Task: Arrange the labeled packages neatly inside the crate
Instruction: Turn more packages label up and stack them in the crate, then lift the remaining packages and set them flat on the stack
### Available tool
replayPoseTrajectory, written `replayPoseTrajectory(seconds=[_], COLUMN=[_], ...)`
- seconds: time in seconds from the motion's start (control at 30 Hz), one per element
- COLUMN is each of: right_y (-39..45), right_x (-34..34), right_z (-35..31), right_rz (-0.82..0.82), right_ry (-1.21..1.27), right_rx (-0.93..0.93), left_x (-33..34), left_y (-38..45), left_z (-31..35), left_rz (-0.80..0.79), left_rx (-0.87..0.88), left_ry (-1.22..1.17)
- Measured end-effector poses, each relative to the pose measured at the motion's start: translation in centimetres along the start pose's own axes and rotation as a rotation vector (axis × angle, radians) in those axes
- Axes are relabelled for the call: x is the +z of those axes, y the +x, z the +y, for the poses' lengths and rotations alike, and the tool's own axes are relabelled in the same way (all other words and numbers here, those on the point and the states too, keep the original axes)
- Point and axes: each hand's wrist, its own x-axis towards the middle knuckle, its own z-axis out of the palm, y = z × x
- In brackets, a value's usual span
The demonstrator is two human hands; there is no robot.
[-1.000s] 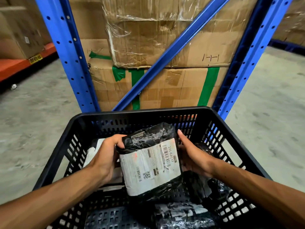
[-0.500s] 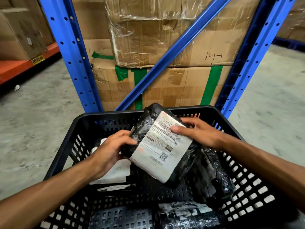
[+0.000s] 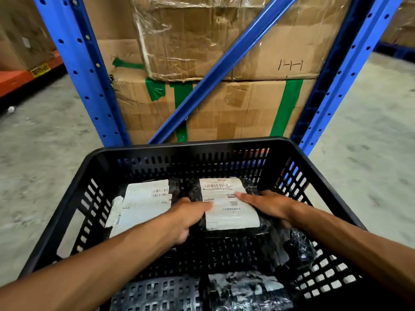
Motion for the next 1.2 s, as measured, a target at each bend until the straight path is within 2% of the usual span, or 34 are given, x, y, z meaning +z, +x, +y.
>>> replayPoseTrajectory(seconds=[0.1, 0.2, 0.3, 0.37, 0.47, 0.77, 0.9, 1.0, 1.03, 1.1, 1.2], right_y=[1.4, 2.5, 3.5, 3.9, 4.4, 3.9, 3.0, 2.2, 2.0, 1.5, 1.0], right_x=[0.6, 1.6, 2.5, 3.4, 4.9, 4.2, 3.1, 0.4, -0.4, -1.5, -1.3], right_z=[0.2, 0.4, 0.5, 0.6, 1.4, 1.7, 0.7, -0.5, -0.5, -0.3, -0.4], right_rz=[-0.043, -0.027, 0.032, -0.011, -0.068, -0.041, -0.007, 0.236, 0.298, 0.301, 0.267], right_ry=[-0.168, -0.308, -0.445, -0.481, -0.532, -0.61, -0.723, -1.056, -1.197, -1.334, -1.244], right_rx=[0.113, 0.126, 0.082, 0.063, 0.011, -0.063, -0.202, -0.354, -0.322, -0.192, -0.123], left_x=[1.6, 2.2, 2.4, 2.8, 2.9, 2.6, 3.2, 3.4, 3.4, 3.3, 2.9], left_y=[1.5, 2.6, 3.8, 4.0, 4.3, 3.9, 2.7, 1.9, 1.5, 0.6, -0.4], left_z=[-1.1, -1.9, -2.3, -2.6, -3.9, -4.1, -4.3, -3.8, -3.5, -3.0, -2.6], left_rz=[0.041, 0.057, 0.132, 0.134, 0.099, 0.059, 0.014, 0.011, -0.001, -0.043, -0.11], left_rx=[-0.094, -0.161, -0.097, -0.083, -0.165, -0.188, -0.118, 0.003, 0.055, 0.131, 0.163], left_ry=[0.092, 0.082, 0.168, 0.226, 0.329, 0.446, 0.544, 0.645, 0.668, 0.685, 0.672])
